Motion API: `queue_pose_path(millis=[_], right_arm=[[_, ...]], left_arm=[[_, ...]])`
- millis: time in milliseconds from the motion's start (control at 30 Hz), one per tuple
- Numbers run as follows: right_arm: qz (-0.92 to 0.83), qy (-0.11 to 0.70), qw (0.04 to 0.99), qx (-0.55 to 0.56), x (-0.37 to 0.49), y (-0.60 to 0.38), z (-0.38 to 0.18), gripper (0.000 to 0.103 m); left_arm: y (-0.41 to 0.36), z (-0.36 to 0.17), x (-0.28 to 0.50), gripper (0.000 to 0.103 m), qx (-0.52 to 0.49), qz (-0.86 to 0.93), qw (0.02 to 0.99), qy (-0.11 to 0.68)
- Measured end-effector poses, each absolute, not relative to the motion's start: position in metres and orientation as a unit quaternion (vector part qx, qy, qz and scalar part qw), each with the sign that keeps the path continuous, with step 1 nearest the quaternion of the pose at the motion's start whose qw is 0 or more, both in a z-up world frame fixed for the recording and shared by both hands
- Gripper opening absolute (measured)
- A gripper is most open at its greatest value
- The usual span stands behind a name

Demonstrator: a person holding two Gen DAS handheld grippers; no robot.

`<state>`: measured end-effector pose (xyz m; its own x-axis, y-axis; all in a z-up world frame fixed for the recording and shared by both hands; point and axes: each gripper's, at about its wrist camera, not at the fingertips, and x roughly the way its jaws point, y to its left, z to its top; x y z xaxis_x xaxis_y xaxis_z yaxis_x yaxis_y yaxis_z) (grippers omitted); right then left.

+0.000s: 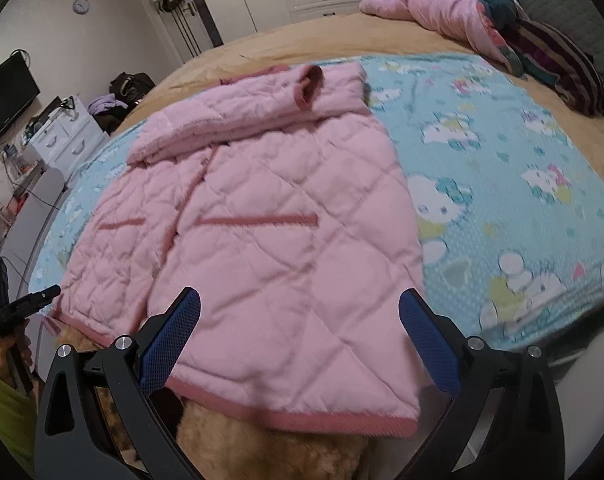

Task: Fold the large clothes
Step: 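Move both tools down to the ribbed hem of the pink jacket, then close both tools on the ribbed hem of the jacket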

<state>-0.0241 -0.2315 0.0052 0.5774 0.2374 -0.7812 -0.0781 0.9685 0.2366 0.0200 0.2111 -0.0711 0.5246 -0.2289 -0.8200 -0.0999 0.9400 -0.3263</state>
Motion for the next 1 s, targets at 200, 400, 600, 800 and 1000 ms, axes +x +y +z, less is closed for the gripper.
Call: queue_pose_path(millis=[200, 400, 600, 800, 1000], right_arm=[[0.084, 0.463, 0.876, 0.105, -0.036, -0.248, -0.007, 0.099], [0.085, 0.483, 0.863, 0.119, -0.043, -0.261, -0.019, 0.099], [0.099, 0.503, 0.845, 0.15, -0.049, -0.269, -0.038, 0.099], [0.121, 0.52, 0.816, 0.219, -0.046, -0.28, -0.059, 0.094], [0.157, 0.502, 0.811, 0.256, -0.051, -0.284, -0.058, 0.042]], left_arm=[[0.213, -0.083, 0.022, 0.052, -0.176, -0.032, 0.85, 0.496], [0.218, -0.094, 0.021, 0.065, -0.186, -0.021, 0.842, 0.505], [0.209, -0.093, 0.022, 0.06, -0.171, -0.03, 0.846, 0.504], [0.208, -0.095, 0.023, 0.049, -0.179, -0.033, 0.846, 0.501], [0.201, -0.076, 0.018, 0.023, -0.162, -0.041, 0.863, 0.476]])
